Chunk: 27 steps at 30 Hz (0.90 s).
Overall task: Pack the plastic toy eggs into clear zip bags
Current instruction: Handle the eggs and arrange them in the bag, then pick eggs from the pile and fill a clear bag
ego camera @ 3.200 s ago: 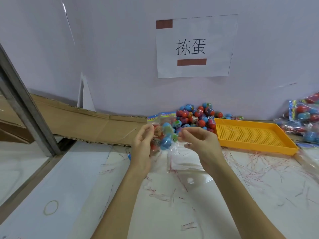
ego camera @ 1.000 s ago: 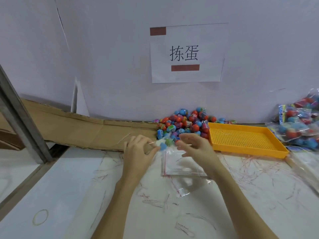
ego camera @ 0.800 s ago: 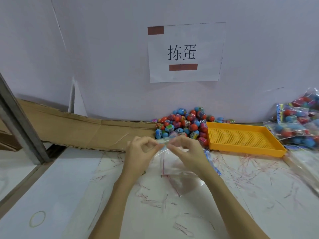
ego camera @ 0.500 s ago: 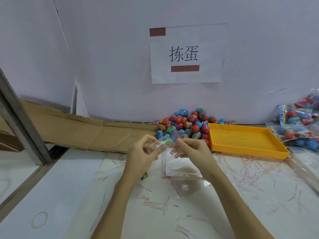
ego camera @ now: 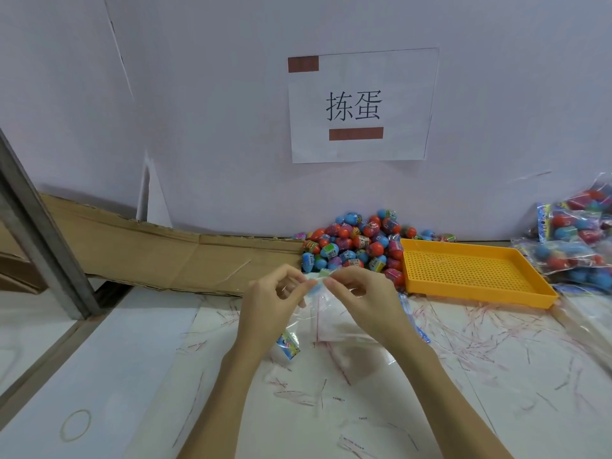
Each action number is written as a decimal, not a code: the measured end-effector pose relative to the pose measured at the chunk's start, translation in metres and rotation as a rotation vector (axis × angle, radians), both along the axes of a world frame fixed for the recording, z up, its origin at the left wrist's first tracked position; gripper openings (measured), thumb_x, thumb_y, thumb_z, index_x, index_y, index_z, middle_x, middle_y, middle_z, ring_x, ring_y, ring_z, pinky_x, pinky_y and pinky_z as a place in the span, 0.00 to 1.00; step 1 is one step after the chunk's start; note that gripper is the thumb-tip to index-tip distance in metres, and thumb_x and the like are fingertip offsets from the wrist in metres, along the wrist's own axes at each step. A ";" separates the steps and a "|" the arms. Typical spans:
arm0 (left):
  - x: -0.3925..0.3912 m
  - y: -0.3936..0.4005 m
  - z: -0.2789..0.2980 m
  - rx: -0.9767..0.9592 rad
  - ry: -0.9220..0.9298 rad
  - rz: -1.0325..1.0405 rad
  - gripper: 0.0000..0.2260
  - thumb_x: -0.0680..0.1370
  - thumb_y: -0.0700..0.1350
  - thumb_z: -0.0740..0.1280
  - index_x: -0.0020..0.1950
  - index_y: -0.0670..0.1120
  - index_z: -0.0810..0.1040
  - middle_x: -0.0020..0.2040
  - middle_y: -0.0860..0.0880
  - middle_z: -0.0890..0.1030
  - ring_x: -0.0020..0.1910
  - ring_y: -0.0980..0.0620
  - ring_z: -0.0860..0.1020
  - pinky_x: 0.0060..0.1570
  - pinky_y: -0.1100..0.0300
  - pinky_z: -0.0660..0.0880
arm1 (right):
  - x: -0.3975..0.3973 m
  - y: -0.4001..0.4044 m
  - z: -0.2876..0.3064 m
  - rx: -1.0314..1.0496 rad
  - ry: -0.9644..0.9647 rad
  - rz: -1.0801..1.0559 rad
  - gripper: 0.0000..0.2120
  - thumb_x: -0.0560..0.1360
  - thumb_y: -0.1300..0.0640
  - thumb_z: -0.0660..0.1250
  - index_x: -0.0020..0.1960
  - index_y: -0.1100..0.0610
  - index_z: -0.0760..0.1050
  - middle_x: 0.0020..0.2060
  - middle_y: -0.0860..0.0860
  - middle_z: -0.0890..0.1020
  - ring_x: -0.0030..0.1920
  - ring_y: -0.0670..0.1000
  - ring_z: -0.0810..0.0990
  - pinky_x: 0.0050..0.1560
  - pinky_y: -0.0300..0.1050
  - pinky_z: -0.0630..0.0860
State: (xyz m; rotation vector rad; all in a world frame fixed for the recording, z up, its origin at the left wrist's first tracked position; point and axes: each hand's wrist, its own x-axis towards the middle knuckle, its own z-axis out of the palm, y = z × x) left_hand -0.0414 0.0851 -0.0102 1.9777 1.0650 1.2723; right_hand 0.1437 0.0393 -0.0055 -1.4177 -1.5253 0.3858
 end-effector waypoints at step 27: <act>-0.006 0.013 -0.006 -0.350 -0.308 -0.112 0.38 0.72 0.41 0.81 0.74 0.62 0.66 0.64 0.45 0.81 0.52 0.50 0.86 0.52 0.52 0.84 | 0.009 -0.004 0.011 -0.145 0.487 0.054 0.08 0.74 0.46 0.75 0.48 0.50 0.87 0.43 0.45 0.88 0.46 0.43 0.85 0.43 0.28 0.77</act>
